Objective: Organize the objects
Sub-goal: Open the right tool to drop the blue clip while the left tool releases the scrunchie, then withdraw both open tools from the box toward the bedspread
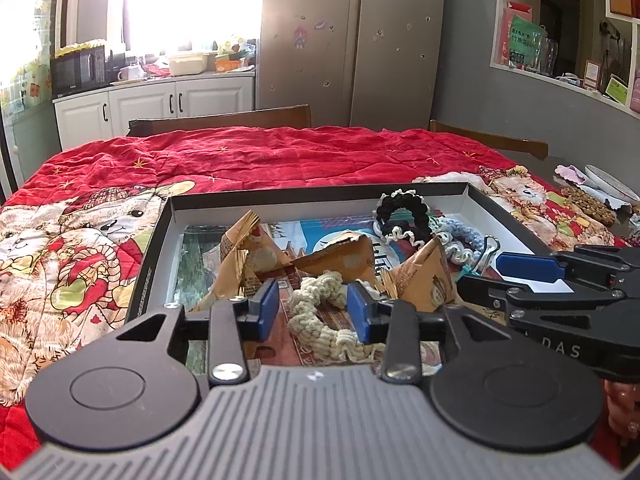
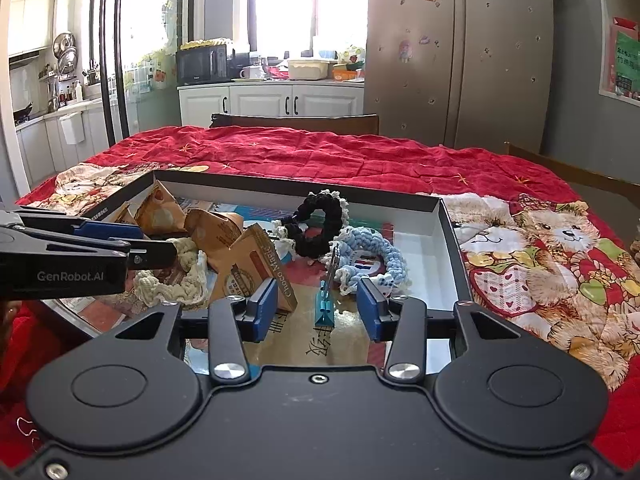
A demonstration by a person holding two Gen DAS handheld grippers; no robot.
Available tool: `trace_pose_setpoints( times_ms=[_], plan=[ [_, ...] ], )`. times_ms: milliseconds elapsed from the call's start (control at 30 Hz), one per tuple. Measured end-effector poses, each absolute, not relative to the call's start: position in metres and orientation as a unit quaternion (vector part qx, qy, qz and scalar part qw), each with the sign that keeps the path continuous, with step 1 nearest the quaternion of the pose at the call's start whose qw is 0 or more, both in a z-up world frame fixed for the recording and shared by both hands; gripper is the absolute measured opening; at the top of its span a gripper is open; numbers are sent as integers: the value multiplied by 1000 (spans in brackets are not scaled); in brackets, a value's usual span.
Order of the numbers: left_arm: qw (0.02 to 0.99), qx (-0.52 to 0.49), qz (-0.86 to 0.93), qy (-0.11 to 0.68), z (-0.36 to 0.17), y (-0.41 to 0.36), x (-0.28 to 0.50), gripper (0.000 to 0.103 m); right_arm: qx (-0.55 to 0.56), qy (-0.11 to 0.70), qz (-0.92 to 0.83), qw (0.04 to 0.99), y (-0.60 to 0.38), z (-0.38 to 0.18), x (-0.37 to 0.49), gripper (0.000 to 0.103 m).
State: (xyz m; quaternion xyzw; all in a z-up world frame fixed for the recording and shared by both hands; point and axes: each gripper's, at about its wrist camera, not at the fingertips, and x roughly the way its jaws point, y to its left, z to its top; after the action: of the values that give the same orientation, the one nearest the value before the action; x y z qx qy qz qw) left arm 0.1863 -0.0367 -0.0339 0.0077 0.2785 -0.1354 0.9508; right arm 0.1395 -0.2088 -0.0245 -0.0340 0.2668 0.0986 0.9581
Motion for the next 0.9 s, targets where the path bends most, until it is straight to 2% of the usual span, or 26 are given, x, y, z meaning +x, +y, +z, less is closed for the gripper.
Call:
trace_pose_setpoints(
  times_ms=[900],
  plan=[
    [958, 8, -140, 250, -20, -35, 163, 79, -30, 248, 93, 964, -215, -11, 118, 49]
  ],
)
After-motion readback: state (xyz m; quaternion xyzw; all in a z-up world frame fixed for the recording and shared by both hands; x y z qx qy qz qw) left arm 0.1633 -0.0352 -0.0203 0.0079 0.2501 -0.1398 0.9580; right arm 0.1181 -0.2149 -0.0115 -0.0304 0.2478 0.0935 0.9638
